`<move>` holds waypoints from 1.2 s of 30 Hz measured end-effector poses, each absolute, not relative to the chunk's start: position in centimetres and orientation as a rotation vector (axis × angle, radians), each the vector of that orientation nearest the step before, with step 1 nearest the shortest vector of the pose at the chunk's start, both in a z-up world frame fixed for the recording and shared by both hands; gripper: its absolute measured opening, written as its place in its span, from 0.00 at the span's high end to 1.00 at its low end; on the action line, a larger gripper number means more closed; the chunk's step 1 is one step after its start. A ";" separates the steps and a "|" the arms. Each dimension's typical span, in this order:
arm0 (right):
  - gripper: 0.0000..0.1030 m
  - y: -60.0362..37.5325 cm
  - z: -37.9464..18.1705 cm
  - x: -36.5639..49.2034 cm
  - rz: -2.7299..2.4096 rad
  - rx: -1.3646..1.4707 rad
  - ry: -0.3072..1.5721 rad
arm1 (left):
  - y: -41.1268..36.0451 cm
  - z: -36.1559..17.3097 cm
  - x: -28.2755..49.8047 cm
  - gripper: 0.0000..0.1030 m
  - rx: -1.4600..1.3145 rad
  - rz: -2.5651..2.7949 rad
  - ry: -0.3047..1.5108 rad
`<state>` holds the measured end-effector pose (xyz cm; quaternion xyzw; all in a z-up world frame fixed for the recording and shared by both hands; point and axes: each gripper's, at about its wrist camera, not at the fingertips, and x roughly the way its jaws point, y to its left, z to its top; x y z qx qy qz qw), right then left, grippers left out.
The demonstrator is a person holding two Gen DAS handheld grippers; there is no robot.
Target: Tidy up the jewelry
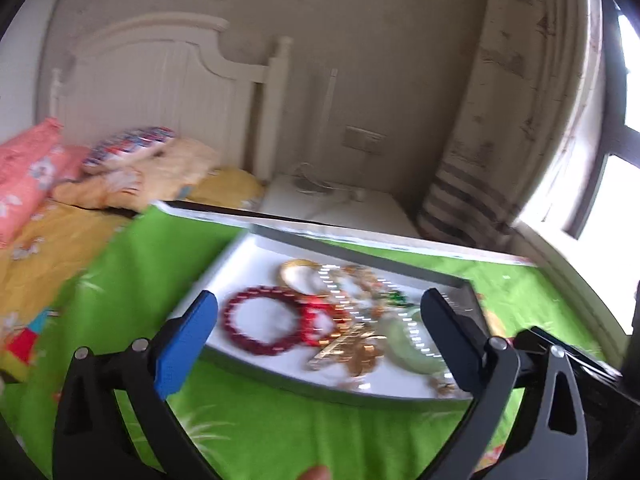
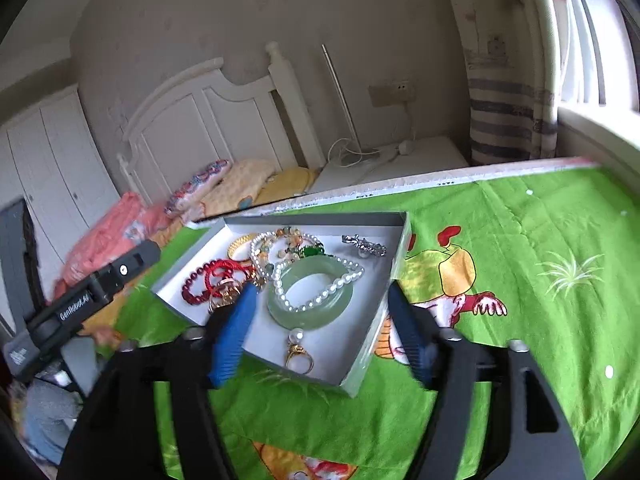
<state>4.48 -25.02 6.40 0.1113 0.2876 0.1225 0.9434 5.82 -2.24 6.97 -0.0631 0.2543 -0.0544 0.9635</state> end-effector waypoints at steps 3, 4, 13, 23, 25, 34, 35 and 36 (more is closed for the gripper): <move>0.24 -22.4 6.6 3.7 0.208 0.084 0.559 | -2.6 6.5 5.7 0.02 -0.052 -0.013 0.554; 0.21 -22.0 6.6 3.5 0.193 0.053 0.551 | -2.7 6.4 5.7 0.02 -0.019 0.002 0.560; 0.16 -22.0 6.5 3.8 0.179 0.047 0.556 | -3.0 6.1 5.4 0.02 0.008 -0.053 0.588; 0.16 -22.0 6.2 3.8 0.155 0.040 0.566 | -3.3 5.3 5.8 0.02 0.011 -0.048 0.628; 0.16 -22.0 6.2 3.8 0.154 0.043 0.565 | -3.4 5.3 5.8 0.02 0.014 -0.055 0.629; 0.16 -22.3 6.2 3.7 0.145 0.051 0.567 | -3.9 5.4 5.5 0.02 0.022 -0.090 0.628; 0.16 -22.3 6.2 3.7 0.145 0.051 0.568 | -3.9 5.4 5.5 0.02 0.023 -0.092 0.629; 0.16 -22.3 6.2 3.7 0.145 0.050 0.568 | -3.9 5.4 5.5 0.02 0.024 -0.093 0.630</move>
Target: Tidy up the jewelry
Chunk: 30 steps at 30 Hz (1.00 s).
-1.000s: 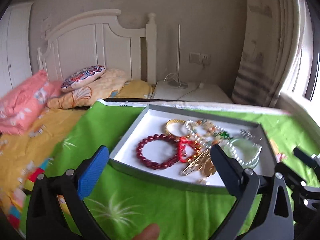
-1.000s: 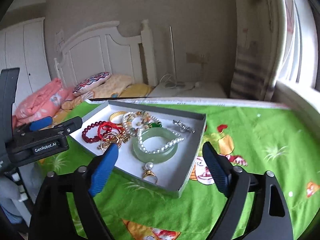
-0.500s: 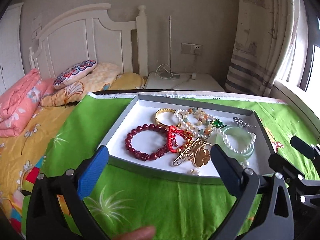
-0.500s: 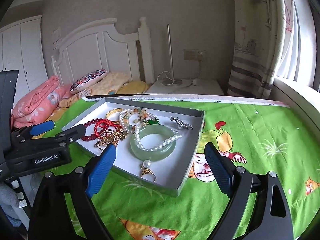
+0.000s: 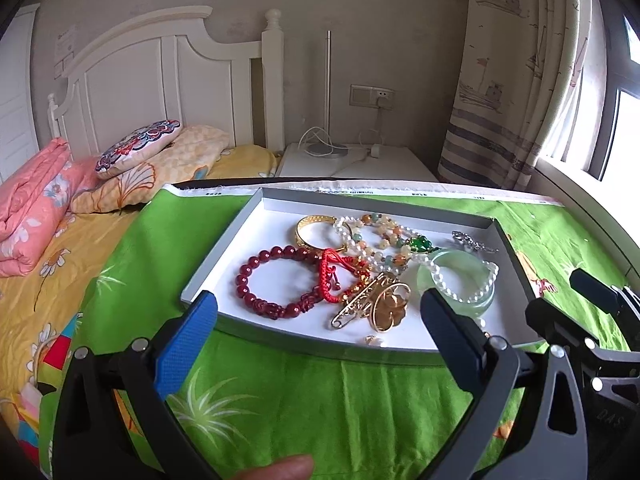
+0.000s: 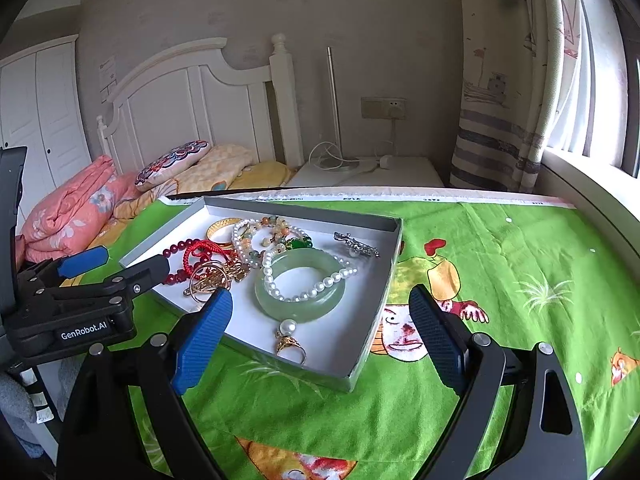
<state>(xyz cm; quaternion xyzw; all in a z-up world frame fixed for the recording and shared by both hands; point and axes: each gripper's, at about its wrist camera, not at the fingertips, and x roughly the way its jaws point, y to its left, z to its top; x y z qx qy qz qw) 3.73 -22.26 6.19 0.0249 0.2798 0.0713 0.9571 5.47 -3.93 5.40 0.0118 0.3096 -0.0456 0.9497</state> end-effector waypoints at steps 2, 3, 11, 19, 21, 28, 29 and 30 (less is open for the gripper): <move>0.16 -22.3 6.2 3.7 0.145 0.050 0.568 | -4.0 5.4 5.4 0.02 0.025 -0.094 0.630; 0.16 -22.3 6.2 3.8 0.146 0.050 0.568 | -4.0 5.4 5.5 0.02 0.025 -0.095 0.630; 0.16 -22.2 6.2 3.7 0.144 0.047 0.568 | -4.1 5.4 5.5 0.02 0.029 -0.097 0.631; 0.16 -22.3 6.2 3.7 0.145 0.047 0.569 | -4.2 5.3 5.5 0.02 0.029 -0.095 0.631; 0.16 -22.3 6.2 3.7 0.144 0.048 0.569 | -4.3 5.3 5.5 0.02 0.030 -0.097 0.633; 0.16 -22.3 6.2 3.7 0.146 0.047 0.569 | -4.3 5.2 5.6 0.02 0.027 -0.098 0.633; 0.16 -22.3 6.2 3.7 0.146 0.047 0.569 | -4.3 5.1 5.5 0.02 0.023 -0.100 0.634; 0.16 -22.3 6.2 3.7 0.146 0.047 0.569 | -4.3 5.1 5.5 0.02 0.018 -0.103 0.635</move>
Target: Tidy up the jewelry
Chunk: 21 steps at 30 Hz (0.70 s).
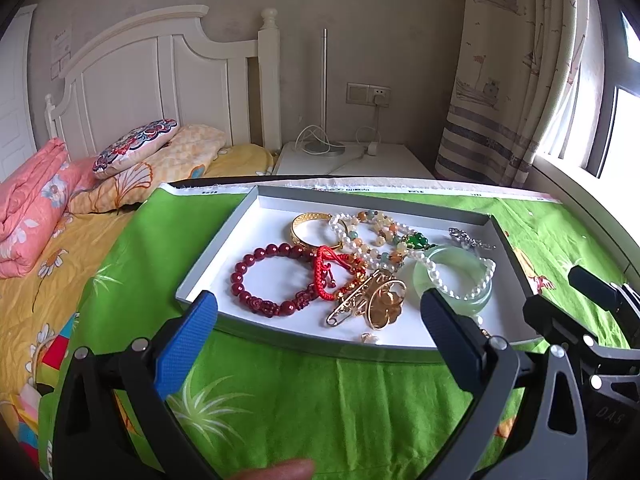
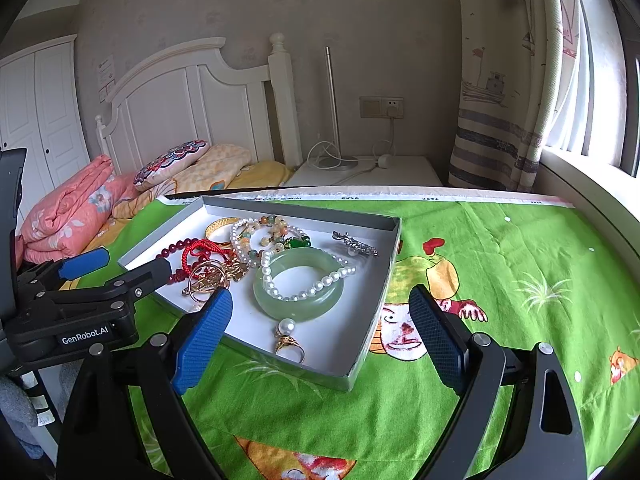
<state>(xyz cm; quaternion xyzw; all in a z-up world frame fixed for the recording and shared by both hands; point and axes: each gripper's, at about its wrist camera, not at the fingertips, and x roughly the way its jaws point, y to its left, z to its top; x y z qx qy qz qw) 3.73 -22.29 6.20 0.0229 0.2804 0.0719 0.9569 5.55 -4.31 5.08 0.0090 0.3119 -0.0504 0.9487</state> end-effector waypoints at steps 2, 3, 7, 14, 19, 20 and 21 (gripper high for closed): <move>0.16 -22.3 6.2 3.7 0.146 0.047 0.570 | -4.2 4.9 5.6 0.02 0.010 -0.102 0.644; 0.16 -22.3 6.2 3.7 0.146 0.047 0.570 | -4.1 4.8 5.7 0.02 0.006 -0.098 0.650; 0.16 -22.3 6.2 3.7 0.146 0.047 0.571 | -3.5 4.7 5.4 0.02 -0.028 -0.076 0.641; 0.16 -22.4 6.1 3.6 0.143 0.056 0.569 | -4.1 4.4 5.4 0.02 0.015 -0.075 0.648; 0.16 -22.2 6.0 3.4 0.148 0.060 0.571 | -3.3 4.5 5.7 0.02 -0.045 -0.088 0.667; 0.16 -22.3 6.1 3.5 0.153 0.062 0.571 | -3.3 4.7 5.7 0.02 -0.040 -0.077 0.666; 0.16 -22.3 6.1 3.5 0.161 0.066 0.570 | -3.5 4.8 5.8 0.02 -0.025 -0.057 0.665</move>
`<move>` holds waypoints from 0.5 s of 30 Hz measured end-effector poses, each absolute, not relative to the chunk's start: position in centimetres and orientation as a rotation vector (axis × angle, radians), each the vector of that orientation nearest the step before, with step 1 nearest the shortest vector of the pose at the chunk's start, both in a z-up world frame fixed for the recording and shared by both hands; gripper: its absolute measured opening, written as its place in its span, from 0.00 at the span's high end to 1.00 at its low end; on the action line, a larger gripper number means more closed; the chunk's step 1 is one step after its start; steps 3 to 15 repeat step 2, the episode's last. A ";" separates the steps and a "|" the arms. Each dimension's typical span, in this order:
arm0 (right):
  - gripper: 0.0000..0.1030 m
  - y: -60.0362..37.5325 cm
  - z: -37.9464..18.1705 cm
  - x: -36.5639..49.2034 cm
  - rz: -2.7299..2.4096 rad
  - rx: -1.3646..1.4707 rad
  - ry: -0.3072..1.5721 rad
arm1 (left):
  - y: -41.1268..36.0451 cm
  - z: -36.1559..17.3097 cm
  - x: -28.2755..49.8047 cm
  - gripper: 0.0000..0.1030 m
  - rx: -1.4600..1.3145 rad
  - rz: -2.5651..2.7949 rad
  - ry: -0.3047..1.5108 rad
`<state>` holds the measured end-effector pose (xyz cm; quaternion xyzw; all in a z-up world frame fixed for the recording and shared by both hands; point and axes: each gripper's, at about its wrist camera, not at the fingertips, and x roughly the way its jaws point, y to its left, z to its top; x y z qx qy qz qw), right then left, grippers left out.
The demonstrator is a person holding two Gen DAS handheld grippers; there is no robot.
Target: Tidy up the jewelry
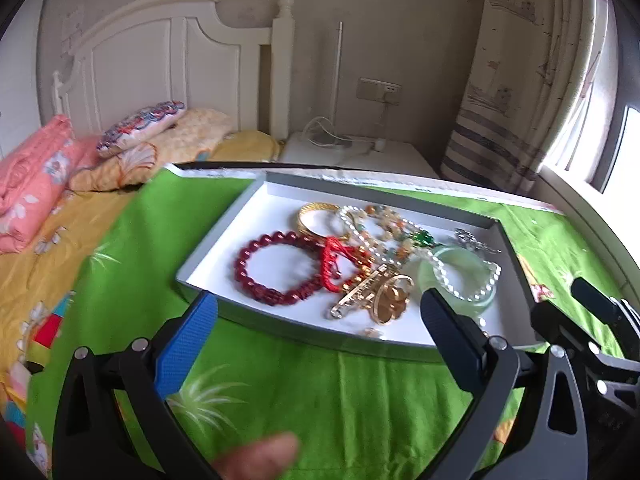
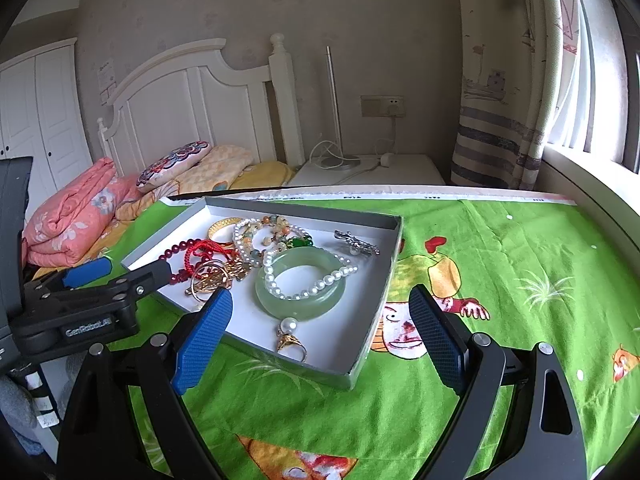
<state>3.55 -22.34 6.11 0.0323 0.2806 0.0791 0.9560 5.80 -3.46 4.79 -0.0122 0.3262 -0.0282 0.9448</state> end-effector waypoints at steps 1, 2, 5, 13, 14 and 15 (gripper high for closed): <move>0.16 -22.4 6.2 3.7 0.160 0.068 0.570 | -3.6 4.9 5.8 0.02 -0.014 -0.043 0.673; 0.16 -22.4 6.3 3.7 0.151 0.071 0.574 | -3.7 5.0 5.8 0.02 -0.003 -0.035 0.693; 0.16 -22.4 6.3 3.7 0.151 0.071 0.574 | -3.7 5.0 5.8 0.02 -0.003 -0.035 0.693; 0.16 -22.4 6.3 3.7 0.151 0.071 0.574 | -3.7 5.0 5.8 0.02 -0.003 -0.035 0.693; 0.16 -22.4 6.3 3.7 0.151 0.071 0.574 | -3.7 5.0 5.8 0.02 -0.003 -0.035 0.693; 0.16 -22.4 6.3 3.7 0.151 0.071 0.574 | -3.7 5.0 5.8 0.02 -0.003 -0.035 0.693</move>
